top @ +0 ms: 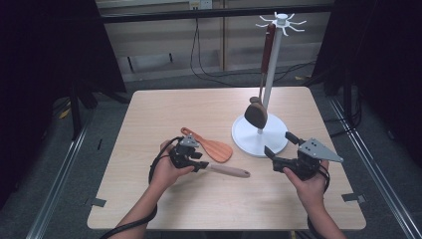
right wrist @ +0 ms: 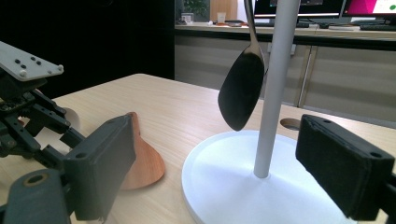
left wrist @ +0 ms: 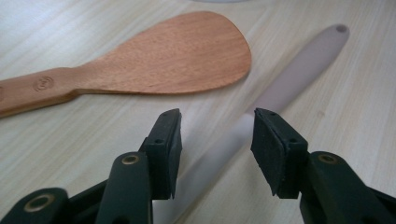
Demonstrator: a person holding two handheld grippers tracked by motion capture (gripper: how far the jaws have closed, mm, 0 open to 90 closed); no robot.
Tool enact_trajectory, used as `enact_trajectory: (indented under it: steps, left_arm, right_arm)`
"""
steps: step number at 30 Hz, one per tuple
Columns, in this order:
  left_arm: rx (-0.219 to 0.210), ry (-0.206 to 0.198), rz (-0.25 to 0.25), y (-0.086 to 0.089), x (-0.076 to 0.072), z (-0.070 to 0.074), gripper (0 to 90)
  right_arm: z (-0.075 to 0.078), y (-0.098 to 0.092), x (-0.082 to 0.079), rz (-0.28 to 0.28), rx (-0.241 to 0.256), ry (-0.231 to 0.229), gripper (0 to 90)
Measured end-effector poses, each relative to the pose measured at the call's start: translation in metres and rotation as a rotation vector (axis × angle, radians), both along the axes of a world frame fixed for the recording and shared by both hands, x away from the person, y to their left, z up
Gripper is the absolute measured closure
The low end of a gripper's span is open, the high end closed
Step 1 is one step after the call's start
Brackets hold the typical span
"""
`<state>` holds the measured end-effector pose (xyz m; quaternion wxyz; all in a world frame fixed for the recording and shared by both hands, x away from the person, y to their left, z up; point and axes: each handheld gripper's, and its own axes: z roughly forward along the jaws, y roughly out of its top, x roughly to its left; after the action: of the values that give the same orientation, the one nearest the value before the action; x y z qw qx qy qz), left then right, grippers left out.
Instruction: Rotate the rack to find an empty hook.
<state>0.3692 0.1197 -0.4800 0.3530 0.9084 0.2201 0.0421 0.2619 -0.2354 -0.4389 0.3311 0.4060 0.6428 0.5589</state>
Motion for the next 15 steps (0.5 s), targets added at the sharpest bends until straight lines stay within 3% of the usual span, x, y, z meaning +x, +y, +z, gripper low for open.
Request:
enact_trajectory:
  steps: [1, 3, 5, 6, 8, 9, 12, 15]
  left_arm:
    - [0.05, -0.006, -0.047, 0.0, 0.002, 0.0, 50.1]
    - [0.038, 0.016, -0.037, -0.004, 0.0, -0.004, 48.8]
    - [0.078, 0.024, -0.074, -0.007, 0.0, -0.008, 49.9]
    - [0.07, 0.014, -0.066, -0.01, -0.002, -0.01, 50.2]
    - [0.112, -0.009, -0.101, -0.011, -0.003, -0.008, 50.8]
    - [0.102, -0.008, -0.093, -0.013, -0.005, -0.008, 51.9]
    - [0.169, -0.049, -0.13, -0.017, -0.01, -0.003, 55.4]
    - [0.246, -0.064, -0.156, -0.022, -0.017, 0.003, 58.5]
  right_arm:
    - [0.0, 0.0, 0.0, 0.001, 0.0, 0.0, 11.7]
    - [-0.001, -0.001, 0.0, 0.002, 0.001, 0.003, 11.7]
    - [-0.001, -0.001, 0.001, 0.007, -0.003, 0.004, 11.7]
    - [0.0, -0.001, 0.0, 0.003, 0.003, 0.004, 11.7]
    - [0.0, -0.001, 0.0, 0.003, -0.001, 0.005, 11.7]
    - [0.0, -0.001, 0.0, 0.001, 0.003, 0.003, 11.7]
    - [-0.001, -0.001, 0.001, 0.007, -0.003, 0.004, 11.7]
    - [-0.002, 0.0, 0.001, 0.007, 0.003, 0.013, 11.7]
